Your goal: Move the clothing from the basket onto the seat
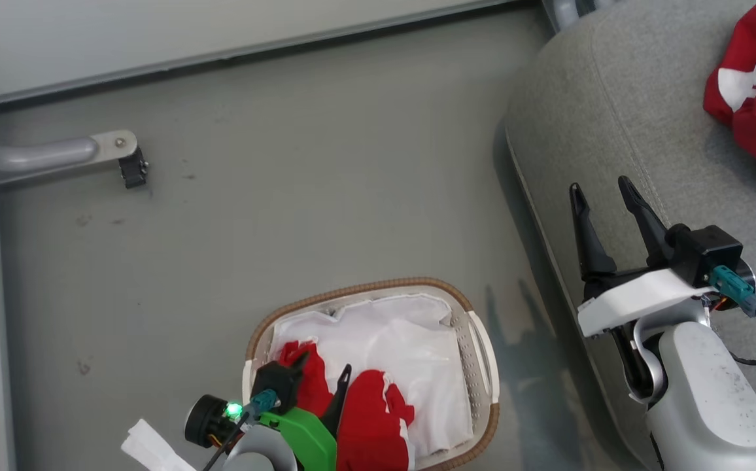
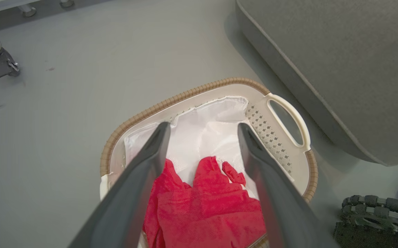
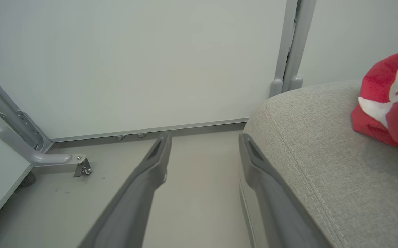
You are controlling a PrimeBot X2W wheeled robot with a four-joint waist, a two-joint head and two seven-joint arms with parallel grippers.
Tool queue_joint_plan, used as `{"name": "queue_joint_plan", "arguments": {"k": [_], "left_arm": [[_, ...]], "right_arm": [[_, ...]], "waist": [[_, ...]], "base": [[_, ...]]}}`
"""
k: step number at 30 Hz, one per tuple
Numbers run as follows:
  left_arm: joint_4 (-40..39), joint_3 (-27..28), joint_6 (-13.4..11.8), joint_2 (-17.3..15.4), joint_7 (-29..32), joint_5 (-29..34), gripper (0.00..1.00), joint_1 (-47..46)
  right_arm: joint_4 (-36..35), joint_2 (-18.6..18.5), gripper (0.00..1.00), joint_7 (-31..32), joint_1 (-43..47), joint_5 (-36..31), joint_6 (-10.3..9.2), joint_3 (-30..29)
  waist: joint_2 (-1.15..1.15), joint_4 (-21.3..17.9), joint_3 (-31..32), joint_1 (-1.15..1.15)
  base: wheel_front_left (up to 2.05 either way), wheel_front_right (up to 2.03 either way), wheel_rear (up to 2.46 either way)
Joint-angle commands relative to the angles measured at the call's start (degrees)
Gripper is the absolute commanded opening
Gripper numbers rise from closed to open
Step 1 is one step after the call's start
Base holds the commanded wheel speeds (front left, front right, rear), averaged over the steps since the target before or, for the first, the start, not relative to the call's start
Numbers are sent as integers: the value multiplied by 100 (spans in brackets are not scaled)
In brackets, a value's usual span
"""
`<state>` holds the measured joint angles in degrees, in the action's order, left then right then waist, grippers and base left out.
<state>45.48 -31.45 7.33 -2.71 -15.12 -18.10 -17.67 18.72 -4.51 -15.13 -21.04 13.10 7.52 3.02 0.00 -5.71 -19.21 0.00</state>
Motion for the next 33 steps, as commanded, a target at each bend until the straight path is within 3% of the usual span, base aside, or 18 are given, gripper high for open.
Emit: {"name": "queue_joint_plan", "arguments": {"k": [1, 8, 18, 27, 33], "left_arm": [[209, -238, 20, -39, -5, -165, 100, -269], [1092, -1371, 20, -65, 213, -927, 100, -1001], [1463, -2604, 19, -207, 915, -1840, 100, -1598], [1508, -3682, 19, -424, 1602, -2297, 100, -2067], [1891, -4017, 19, -489, 1438, -2096, 100, -2487]], "right_arm": [[-31, 1, 100, -3, -109, 48, -6, 6], [-118, 38, 100, -3, -301, 57, -6, 6], [-216, 78, 100, -3, -525, 55, -6, 73], [-270, 111, 100, -3, -674, 78, -6, 143], [-333, 135, 100, -3, -772, 122, -6, 174]], "waist": [[0, -336, -723, 0], [0, -483, -1379, 0], [0, -559, -2001, 0], [0, -631, -2387, 0], [0, -745, -2673, 0]], "base": [[0, 0, 0], [0, 0, 0], [0, 0, 0], [0, 0, 0], [0, 0, 0]]}}
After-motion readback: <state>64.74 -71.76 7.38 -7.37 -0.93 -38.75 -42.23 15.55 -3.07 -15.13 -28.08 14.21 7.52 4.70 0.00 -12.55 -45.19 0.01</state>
